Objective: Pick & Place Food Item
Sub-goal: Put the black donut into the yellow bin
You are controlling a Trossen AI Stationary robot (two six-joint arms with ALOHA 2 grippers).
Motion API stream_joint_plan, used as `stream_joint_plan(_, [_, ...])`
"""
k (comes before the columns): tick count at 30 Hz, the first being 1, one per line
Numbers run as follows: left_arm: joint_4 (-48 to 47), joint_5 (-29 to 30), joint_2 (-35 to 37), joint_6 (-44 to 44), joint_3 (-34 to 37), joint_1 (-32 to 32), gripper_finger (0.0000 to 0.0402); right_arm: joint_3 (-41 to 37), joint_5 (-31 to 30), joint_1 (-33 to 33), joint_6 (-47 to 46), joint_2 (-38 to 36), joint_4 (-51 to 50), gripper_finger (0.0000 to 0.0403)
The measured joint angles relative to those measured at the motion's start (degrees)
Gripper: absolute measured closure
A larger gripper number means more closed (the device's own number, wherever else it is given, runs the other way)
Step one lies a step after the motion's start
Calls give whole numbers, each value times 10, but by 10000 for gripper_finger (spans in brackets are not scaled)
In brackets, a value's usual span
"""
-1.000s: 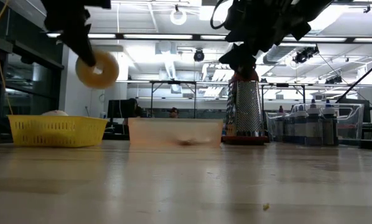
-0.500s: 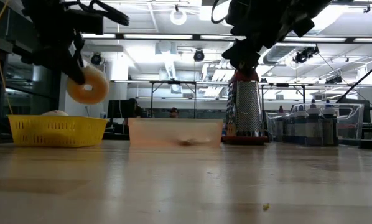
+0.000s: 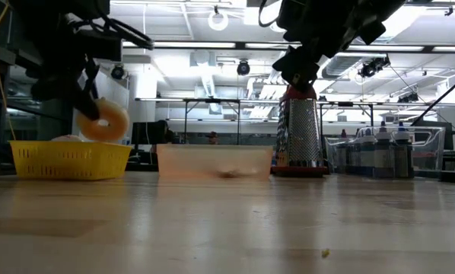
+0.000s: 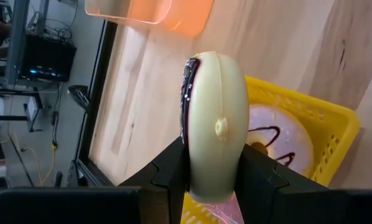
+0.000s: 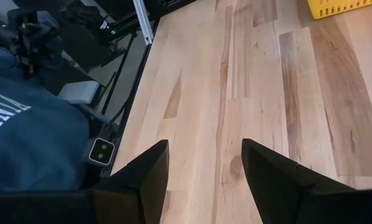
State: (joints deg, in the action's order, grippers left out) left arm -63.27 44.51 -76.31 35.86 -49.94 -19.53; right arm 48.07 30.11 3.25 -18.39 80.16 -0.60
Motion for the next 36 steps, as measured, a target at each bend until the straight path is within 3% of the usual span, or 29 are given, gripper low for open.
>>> stream_joint_plan(6, [43,-21,0,-5,27,0,296,0,0,0,0,0,0,213])
stream_joint_plan(23, [37,-37,-2,17,57,57,272,0,0,-21,-13,0,0,213])
stream_joint_plan(36, [39,-38,-4,15,58,51,267,0,0,-33,-13,0,0,213])
